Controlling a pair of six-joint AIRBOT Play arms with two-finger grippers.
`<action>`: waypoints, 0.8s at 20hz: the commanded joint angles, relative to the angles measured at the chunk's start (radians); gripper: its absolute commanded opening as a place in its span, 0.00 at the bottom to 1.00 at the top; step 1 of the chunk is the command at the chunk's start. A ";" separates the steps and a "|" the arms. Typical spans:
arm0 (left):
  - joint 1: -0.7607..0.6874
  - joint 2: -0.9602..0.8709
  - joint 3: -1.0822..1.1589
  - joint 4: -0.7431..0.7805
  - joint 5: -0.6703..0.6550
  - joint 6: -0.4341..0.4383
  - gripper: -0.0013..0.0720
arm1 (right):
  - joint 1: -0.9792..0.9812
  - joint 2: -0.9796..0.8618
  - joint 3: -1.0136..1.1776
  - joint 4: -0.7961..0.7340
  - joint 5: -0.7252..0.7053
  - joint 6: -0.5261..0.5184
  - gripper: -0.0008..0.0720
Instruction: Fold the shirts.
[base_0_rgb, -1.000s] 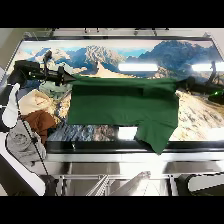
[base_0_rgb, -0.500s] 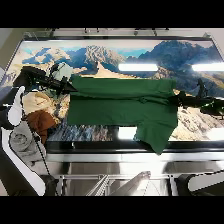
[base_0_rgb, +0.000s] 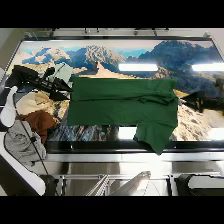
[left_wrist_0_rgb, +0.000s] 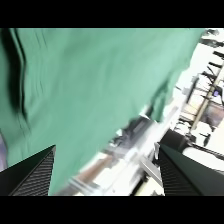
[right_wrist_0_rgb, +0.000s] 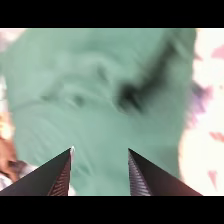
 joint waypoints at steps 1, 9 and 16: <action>0.054 0.147 -0.214 0.024 -0.038 0.044 0.98 | -0.078 0.181 -0.117 -0.347 0.010 0.269 0.66; 0.236 0.420 -0.682 0.024 -0.187 0.165 0.98 | -0.048 0.381 -0.548 -0.198 -0.184 0.241 0.70; 0.291 0.472 -0.801 0.024 -0.237 0.187 0.98 | 0.250 0.370 -0.647 0.026 -0.410 0.224 0.70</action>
